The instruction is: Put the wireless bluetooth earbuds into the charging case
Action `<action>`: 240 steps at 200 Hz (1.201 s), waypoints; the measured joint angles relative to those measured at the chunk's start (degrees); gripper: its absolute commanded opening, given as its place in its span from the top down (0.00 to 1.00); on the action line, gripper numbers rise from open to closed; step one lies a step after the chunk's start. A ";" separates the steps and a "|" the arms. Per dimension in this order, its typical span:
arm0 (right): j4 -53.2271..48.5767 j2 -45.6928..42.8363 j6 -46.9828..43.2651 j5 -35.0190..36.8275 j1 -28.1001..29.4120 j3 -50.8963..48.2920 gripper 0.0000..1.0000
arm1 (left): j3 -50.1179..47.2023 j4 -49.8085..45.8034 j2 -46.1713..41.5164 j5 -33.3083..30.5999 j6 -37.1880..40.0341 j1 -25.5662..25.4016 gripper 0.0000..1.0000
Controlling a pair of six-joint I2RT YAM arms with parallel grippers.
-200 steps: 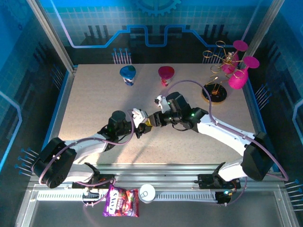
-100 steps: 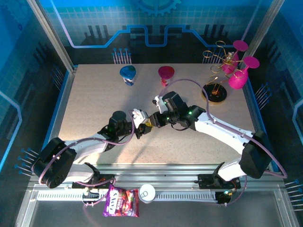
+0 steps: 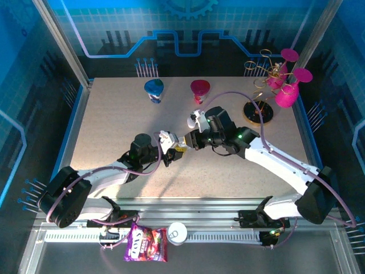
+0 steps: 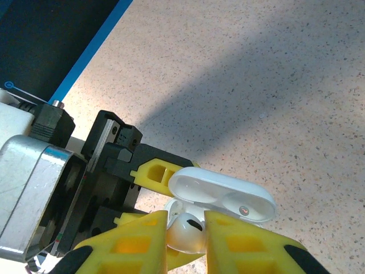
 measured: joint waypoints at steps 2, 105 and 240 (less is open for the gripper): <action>0.00 -0.09 0.00 0.02 -0.02 -0.02 0.80 | 0.00 0.00 0.00 0.00 0.00 0.00 1.00; -1.09 -5.68 -0.28 0.87 -3.65 -4.15 0.80 | -0.22 -0.11 -1.53 0.72 -0.02 0.00 1.00; -0.90 -3.67 -2.62 1.03 -3.61 -4.57 0.79 | -0.55 -0.17 -3.15 3.21 -1.57 0.02 1.00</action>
